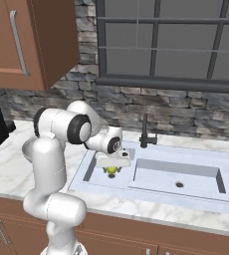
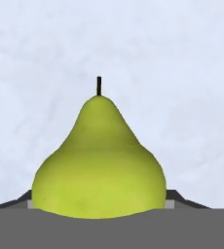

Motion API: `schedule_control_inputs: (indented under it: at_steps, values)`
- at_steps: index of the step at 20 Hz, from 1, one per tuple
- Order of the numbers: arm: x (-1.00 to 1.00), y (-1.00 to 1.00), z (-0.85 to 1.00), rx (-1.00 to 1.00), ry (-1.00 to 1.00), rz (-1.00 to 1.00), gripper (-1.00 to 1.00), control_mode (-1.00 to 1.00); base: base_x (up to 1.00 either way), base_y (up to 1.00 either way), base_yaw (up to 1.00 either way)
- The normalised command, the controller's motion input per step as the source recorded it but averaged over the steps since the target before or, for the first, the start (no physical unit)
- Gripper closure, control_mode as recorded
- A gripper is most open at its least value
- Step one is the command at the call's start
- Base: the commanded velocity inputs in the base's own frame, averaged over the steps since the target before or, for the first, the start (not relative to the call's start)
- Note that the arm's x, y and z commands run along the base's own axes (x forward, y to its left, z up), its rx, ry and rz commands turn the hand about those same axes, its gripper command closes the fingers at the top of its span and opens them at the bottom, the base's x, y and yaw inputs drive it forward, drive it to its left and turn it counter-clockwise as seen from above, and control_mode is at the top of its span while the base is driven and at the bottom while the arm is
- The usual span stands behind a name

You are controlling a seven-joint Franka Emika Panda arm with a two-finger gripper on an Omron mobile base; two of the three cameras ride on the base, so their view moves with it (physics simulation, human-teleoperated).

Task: Pick the tangerines from the cabinet and place them in one bowl. Pick the pear from the sink and place it in the other bowl.

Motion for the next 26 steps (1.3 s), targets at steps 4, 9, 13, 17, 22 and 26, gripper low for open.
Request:
schedule_control_inputs:
  at_steps: [4,9,13,17,22,26]
  values:
    - [0.11,0.00,-0.02,0.00,0.00,0.00,1.00,-1.00,0.00,0.00,0.00]
    - [-0.10,0.00,0.16,0.00,-0.01,0.00,1.00,-1.00,0.00,0.00,0.00]
    - [-0.30,0.00,0.37,0.01,-0.01,0.00,1.00,-1.00,0.00,0.00,0.00]
    - [-0.56,0.00,0.43,0.00,-0.02,0.00,1.00,-1.00,0.00,0.00,0.00]
    - [-0.50,0.09,0.46,0.00,-0.04,0.00,1.00,-1.00,0.00,0.00,0.00]
    - [-0.38,0.21,0.58,0.00,-0.03,0.00,1.00,-1.00,0.00,0.00,0.00]
